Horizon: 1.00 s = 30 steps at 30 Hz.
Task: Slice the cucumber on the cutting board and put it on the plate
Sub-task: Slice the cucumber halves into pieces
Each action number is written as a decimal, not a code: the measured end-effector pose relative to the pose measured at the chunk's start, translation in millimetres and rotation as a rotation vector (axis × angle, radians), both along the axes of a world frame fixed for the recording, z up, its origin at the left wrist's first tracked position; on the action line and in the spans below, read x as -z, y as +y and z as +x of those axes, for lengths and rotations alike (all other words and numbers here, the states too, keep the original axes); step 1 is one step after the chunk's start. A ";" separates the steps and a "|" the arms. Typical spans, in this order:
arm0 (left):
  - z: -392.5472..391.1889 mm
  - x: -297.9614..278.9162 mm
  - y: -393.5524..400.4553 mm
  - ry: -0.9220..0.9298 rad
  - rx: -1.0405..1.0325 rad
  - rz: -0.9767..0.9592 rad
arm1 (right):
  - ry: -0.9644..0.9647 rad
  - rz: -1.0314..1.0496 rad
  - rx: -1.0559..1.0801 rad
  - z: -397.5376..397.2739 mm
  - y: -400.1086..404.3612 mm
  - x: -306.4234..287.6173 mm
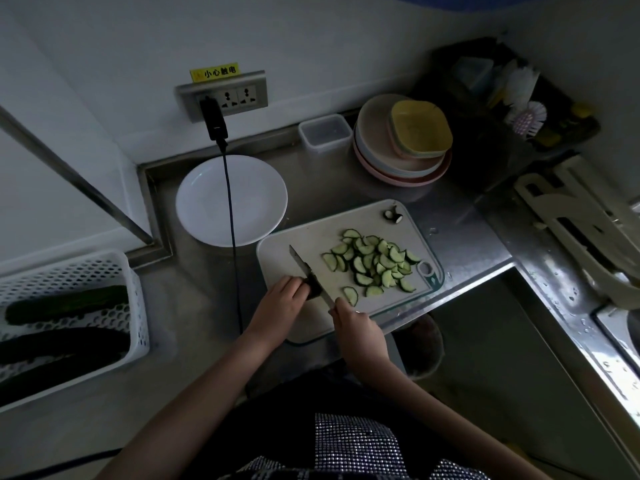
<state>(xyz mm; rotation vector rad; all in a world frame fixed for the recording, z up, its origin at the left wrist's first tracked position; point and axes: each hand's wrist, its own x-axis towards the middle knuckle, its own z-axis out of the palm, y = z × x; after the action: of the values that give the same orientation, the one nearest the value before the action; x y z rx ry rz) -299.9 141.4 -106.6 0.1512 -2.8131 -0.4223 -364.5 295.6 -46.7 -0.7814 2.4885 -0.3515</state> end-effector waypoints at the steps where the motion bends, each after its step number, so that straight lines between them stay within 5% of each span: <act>1: -0.1 -0.6 0.4 -0.003 -0.002 0.001 | 0.007 0.009 -0.014 0.1 0.2 0.4; 18: 0.2 3.0 0.7 0.008 -0.021 0.064 | 0.021 0.089 -0.020 -5.6 2.7 7.4; 30: 1.8 -1.4 -2.1 -0.002 0.007 0.090 | 0.077 -0.062 0.018 -2.7 0.6 -1.4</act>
<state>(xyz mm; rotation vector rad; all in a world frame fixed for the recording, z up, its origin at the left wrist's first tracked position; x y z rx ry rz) -298.1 139.3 -105.2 0.1603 -2.7988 -0.5513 -367.1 296.1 -45.3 -0.8124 2.5686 -0.4141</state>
